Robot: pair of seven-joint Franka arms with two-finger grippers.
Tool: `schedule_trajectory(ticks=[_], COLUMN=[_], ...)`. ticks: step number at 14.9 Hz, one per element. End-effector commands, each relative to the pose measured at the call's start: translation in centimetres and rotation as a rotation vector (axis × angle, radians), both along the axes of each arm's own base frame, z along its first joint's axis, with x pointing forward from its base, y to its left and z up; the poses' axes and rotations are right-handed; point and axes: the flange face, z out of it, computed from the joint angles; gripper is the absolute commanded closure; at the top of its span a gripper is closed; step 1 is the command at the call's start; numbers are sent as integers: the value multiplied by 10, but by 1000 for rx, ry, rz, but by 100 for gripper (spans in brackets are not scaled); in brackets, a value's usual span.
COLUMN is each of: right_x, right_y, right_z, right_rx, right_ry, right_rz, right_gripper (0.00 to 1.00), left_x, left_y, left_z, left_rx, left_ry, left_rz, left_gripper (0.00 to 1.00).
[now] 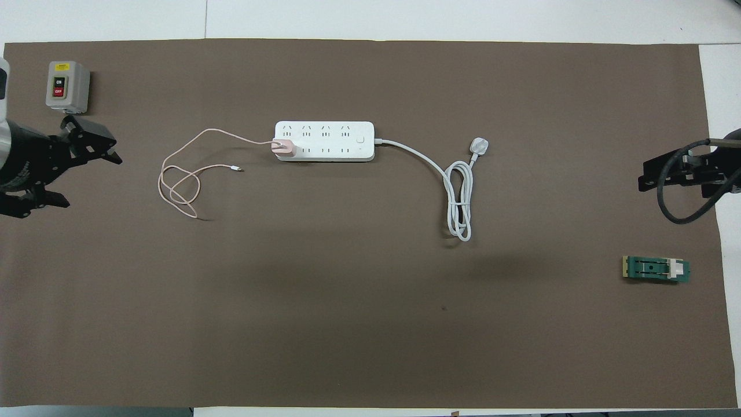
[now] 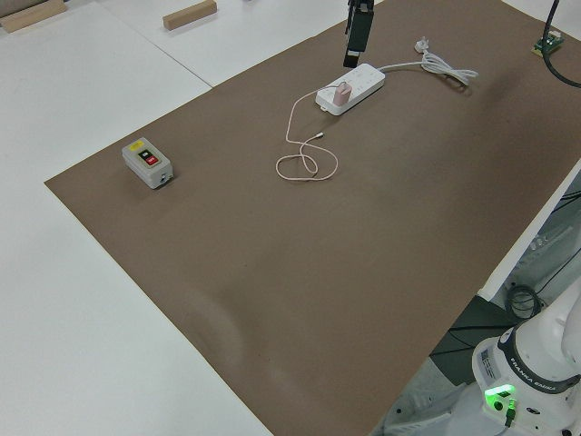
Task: Unplug charger and place it aside
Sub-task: 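Reach the left gripper to the pink charger while the right gripper reaches the strip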
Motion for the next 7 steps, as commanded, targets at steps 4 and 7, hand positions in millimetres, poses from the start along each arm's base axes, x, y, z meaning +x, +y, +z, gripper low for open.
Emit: schedule_trajectory(ticks=[4, 7], right_x=[-9, 10], right_y=[79, 105], right_z=[-1, -24], right_rx=[-7, 128], right_ry=[32, 119], right_rz=[-445, -833], right_gripper=[0, 0], left_x=[49, 92], left_y=[-83, -122], left_z=[-75, -116], left_rx=[7, 7], left_ry=[61, 48], left_rz=[332, 522], left_gripper=[0, 0])
